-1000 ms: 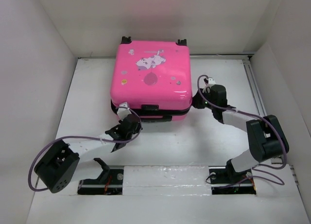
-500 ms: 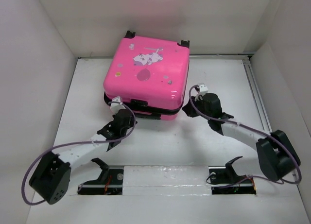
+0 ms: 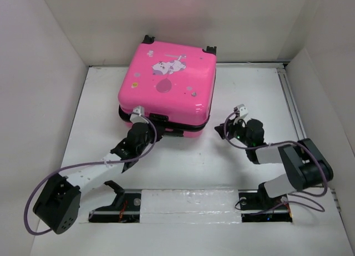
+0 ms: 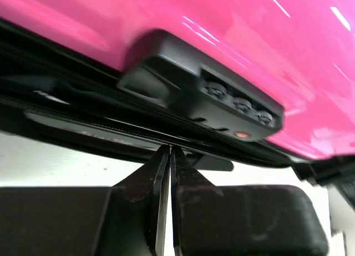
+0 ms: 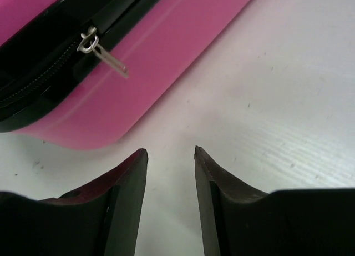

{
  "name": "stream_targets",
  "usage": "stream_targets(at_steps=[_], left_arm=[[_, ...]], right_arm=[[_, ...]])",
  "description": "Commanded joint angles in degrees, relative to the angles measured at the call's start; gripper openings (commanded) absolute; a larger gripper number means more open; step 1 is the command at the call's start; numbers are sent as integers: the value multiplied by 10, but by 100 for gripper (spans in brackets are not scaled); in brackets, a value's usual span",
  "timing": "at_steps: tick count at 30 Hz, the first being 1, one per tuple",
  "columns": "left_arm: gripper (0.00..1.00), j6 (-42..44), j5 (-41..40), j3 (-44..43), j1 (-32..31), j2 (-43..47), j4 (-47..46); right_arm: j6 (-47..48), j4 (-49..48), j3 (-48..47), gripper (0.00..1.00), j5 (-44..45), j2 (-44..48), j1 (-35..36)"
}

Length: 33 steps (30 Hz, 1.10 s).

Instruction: Pack the luggage

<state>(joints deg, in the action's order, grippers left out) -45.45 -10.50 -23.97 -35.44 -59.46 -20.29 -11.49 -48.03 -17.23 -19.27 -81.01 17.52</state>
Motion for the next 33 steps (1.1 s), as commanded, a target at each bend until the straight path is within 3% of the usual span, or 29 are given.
stream_targets(at_steps=[1, 6, 10, 18, 27, 33], left_arm=[[1, 18, 45, 0, 3, 12, -61], [16, 28, 58, 20, 3, 36, -93], [20, 28, 63, 31, 3, 29, -98], [20, 28, 73, 53, 3, 22, -125], [20, 34, 79, 37, 3, 5, -125], [20, 34, 80, 37, 3, 0, -119]], right_arm=[[45, -186, -23, 46, -118, -54, -32], [-45, -416, -49, 51, -267, -158, -99], [-91, -465, -87, 52, -318, -203, -110], [-73, -410, -144, 54, -347, -197, -116], [49, -206, -189, 54, -353, -150, -97], [65, -189, -161, 52, -324, -132, -92]])
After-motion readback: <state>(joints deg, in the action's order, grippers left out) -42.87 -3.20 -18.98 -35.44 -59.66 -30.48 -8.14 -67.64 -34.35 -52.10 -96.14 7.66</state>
